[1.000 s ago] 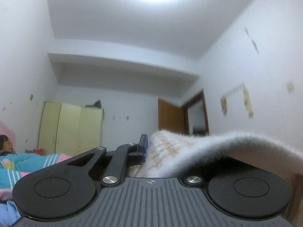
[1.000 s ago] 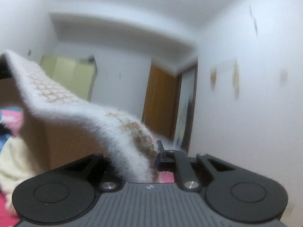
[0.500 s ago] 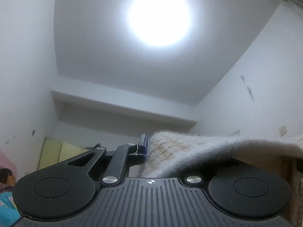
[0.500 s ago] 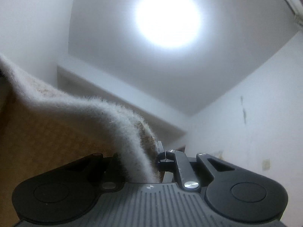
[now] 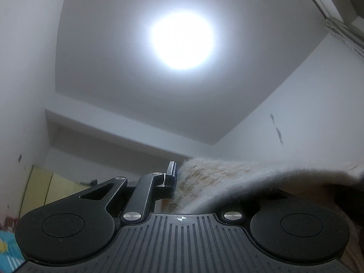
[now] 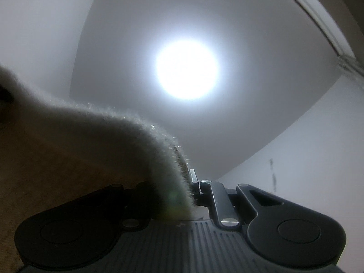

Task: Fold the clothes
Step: 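Raise the cardigan high with both tools and shake it out, then lay the cardigan flat on the bed and open both tools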

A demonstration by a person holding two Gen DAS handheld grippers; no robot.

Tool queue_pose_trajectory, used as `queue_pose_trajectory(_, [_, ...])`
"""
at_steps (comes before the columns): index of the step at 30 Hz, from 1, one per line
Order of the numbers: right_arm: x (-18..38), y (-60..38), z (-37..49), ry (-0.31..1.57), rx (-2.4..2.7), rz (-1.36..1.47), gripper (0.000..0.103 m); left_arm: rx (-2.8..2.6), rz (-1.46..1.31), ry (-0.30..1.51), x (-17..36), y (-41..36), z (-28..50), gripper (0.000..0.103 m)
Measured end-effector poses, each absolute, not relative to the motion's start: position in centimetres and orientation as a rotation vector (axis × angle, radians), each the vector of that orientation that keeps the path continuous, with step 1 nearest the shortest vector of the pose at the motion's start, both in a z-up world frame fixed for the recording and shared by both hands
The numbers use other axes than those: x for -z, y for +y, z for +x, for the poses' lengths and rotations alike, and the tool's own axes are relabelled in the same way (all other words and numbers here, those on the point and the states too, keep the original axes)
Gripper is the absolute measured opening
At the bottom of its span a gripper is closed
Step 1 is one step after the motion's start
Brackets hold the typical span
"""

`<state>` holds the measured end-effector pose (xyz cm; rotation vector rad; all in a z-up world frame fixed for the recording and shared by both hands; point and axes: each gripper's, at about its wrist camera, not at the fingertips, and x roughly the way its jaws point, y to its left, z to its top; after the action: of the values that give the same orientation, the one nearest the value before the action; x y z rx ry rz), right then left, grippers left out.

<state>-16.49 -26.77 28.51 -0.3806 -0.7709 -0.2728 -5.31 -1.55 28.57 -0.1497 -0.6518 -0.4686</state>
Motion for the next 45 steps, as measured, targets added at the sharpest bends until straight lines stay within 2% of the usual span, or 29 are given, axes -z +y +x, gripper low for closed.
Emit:
queue_pose_trajectory(7, [-24.0, -25.6, -7.0, -0.624, 0.276, -0.446, 0.014, 0.431, -0.143, -0.481, -23.9, -4.2, 4.2, 0.016])
queue_pose_trajectory(13, [-19.9, -24.4, 8.1, -0.413, 0.243, -0.515, 0.014, 0.331, -0.155, -0.261, -19.4, -7.3, 18.8, 0.017])
queue_pose_trajectory(17, [-15.7, -23.5, 20.1, -0.200, 0.196, -0.525, 0.014, 0.229, -0.105, -0.068, -15.5, -9.1, 29.0, 0.020])
queue_pose_trajectory(18, [-13.9, -23.5, 23.6, -0.121, 0.175, -0.521, 0.014, 0.198, -0.060, -0.004, -14.1, -9.7, 31.6, 0.022])
queue_pose_trajectory(20, [-8.9, -23.2, 30.6, 0.118, 0.105, -0.516, 0.015, 0.128, 0.083, 0.174, -10.7, -10.8, 37.1, 0.033])
queue_pose_trajectory(24, [4.2, -22.3, 41.3, 0.660, -0.036, -0.509, 0.026, 0.069, 0.205, 0.559, 0.3, -9.4, 42.0, 0.035])
queue_pose_trajectory(25, [8.1, -22.0, 42.5, 0.764, -0.048, -0.524, 0.026, 0.075, 0.184, 0.571, 1.7, -8.9, 41.9, 0.037])
queue_pose_trajectory(27, [11.0, -21.5, 40.7, 0.736, -0.051, -0.623, 0.029, 0.087, 0.148, 0.593, 4.2, -7.9, 41.6, 0.042])
queue_pose_trajectory(29, [12.4, -20.9, 38.5, 0.691, -0.065, -0.736, 0.036, 0.102, 0.170, 0.581, 4.1, -7.3, 41.3, 0.050])
queue_pose_trajectory(31, [12.3, -20.3, 36.4, 0.658, -0.096, -0.859, 0.041, 0.114, 0.187, 0.563, 3.4, -7.1, 40.7, 0.051])
queue_pose_trajectory(33, [10.5, -18.8, 34.1, 0.624, -0.129, -0.925, 0.060, 0.125, 0.196, 0.541, 2.1, -7.0, 40.1, 0.057])
queue_pose_trajectory(34, [9.1, -20.1, 33.3, 0.610, -0.134, -0.915, 0.062, 0.127, 0.188, 0.535, 1.4, -6.8, 39.5, 0.060])
queue_pose_trajectory(38, [3.6, -26.1, 30.7, 0.575, -0.151, -0.783, 0.064, 0.154, 0.124, 0.573, -1.6, -5.1, 36.4, 0.067])
queue_pose_trajectory(42, [-2.9, -29.2, 22.5, 0.604, -0.230, -0.469, 0.067, 0.186, 0.090, 0.611, -3.6, -2.7, 31.4, 0.067])
queue_pose_trajectory(45, [-3.7, -30.5, 18.2, 0.646, -0.316, -0.324, 0.067, 0.210, 0.078, 0.579, -5.0, -1.0, 26.3, 0.067])
